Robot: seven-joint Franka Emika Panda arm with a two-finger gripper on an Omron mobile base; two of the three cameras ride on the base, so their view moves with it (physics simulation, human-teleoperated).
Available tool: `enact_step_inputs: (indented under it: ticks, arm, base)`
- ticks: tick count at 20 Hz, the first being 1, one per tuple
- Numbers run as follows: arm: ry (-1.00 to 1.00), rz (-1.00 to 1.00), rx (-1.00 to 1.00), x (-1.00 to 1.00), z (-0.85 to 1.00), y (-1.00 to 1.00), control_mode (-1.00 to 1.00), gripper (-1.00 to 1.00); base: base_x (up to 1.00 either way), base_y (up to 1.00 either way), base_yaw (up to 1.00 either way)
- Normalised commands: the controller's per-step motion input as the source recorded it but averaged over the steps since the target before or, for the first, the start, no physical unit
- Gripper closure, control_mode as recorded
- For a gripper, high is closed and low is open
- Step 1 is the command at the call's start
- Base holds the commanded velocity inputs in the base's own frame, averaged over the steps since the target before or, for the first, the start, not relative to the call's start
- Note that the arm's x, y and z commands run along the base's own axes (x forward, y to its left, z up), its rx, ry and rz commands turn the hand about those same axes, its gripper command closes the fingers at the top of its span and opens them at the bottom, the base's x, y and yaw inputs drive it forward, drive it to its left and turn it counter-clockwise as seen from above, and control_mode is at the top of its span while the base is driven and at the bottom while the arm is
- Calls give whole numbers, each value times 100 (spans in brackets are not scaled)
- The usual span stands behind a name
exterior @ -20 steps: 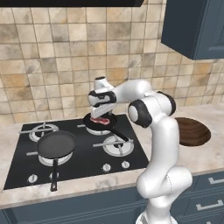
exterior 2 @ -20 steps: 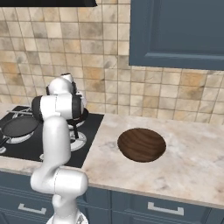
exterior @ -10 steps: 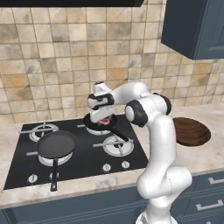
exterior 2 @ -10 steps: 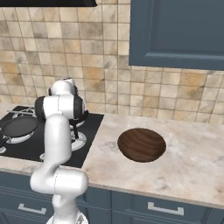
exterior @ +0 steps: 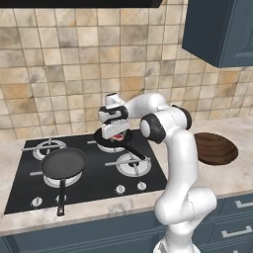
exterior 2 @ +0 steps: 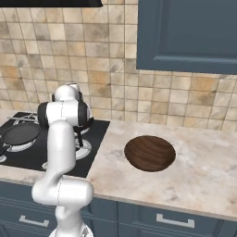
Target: Place one of the steaks on the plate and the other in the bowl. Then place the bowl in the fridge.
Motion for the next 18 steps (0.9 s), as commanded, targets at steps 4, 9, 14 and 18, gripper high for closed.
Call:
enact_step_inputs:
  ticks: [4,9,14,18]
  arm:
    - [0,0,0,8,-25,-1,-100,100]
    - [0,0,0,7,-21,0,-100,100]
    - [0,-1,0,0,-2,0,-100,100]
    - [0,-9,7,-10,40,-10,-100,100]
  base:
    - [0,0,0]
    - [0,0,0]
    - [0,0,0]
    - [0,0,0]
